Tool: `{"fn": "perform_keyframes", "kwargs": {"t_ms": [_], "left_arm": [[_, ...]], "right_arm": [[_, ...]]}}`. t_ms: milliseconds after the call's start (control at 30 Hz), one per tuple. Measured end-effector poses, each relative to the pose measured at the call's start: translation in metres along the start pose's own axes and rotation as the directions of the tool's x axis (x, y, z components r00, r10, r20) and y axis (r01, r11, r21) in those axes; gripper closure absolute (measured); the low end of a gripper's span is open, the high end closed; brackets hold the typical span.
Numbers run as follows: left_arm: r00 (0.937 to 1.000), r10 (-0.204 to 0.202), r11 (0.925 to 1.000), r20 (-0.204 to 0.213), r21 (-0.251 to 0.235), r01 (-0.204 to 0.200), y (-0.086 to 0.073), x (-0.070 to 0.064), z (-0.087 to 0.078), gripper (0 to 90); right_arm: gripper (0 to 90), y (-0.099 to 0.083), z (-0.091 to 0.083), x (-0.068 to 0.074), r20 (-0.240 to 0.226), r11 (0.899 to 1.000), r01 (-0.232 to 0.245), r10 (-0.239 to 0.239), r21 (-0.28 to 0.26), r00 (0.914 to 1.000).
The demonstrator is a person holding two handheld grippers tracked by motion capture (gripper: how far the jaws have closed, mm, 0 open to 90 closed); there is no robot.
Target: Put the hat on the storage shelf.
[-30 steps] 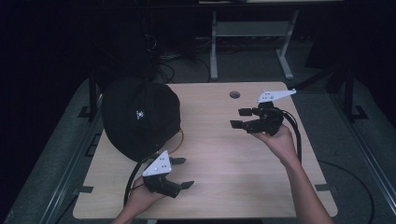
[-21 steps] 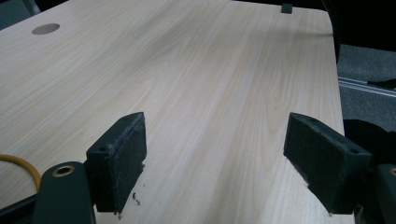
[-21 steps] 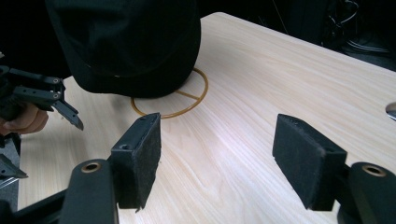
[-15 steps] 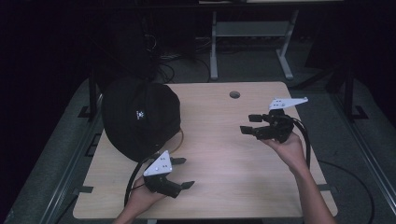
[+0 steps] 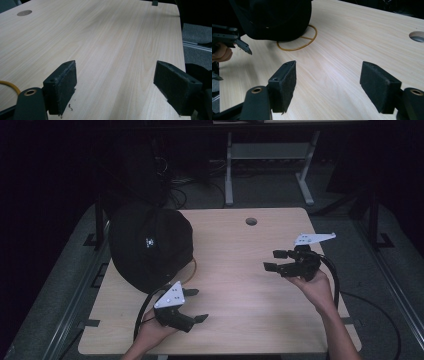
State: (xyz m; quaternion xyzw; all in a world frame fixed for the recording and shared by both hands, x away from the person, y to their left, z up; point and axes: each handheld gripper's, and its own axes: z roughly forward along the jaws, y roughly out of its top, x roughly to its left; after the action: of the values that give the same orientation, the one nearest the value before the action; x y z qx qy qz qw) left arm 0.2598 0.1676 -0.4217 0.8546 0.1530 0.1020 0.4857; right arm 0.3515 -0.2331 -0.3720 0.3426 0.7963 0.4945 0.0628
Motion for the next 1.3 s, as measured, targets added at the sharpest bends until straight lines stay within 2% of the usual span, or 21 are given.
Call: {"fn": "perform_keyframes", "kwargs": {"t_ms": [233, 967, 1300], "left_arm": [[0.9999, -0.016, 0.9998, 0.007, 0.010, 0.016, 0.000, 0.000, 0.001, 17.0], [0.9999, -0.014, 0.9995, 0.000, 0.027, 0.014, 0.000, -0.002, 0.004, 16.8], [0.9998, -0.018, 0.9992, 0.004, 0.035, 0.018, -0.001, -0.002, 0.006, 16.8]], "right_arm": [[28.5, -0.013, -0.003, -0.002, 0.007, 1.000, -0.016, 0.016, -0.004, 0.9998], [27.4, -0.059, -0.026, -0.007, 0.036, 0.997, -0.072, 0.072, -0.011, 0.9968], [27.1, -0.080, -0.034, -0.005, 0.046, 0.997, -0.082, 0.083, -0.006, 0.9955]]}}
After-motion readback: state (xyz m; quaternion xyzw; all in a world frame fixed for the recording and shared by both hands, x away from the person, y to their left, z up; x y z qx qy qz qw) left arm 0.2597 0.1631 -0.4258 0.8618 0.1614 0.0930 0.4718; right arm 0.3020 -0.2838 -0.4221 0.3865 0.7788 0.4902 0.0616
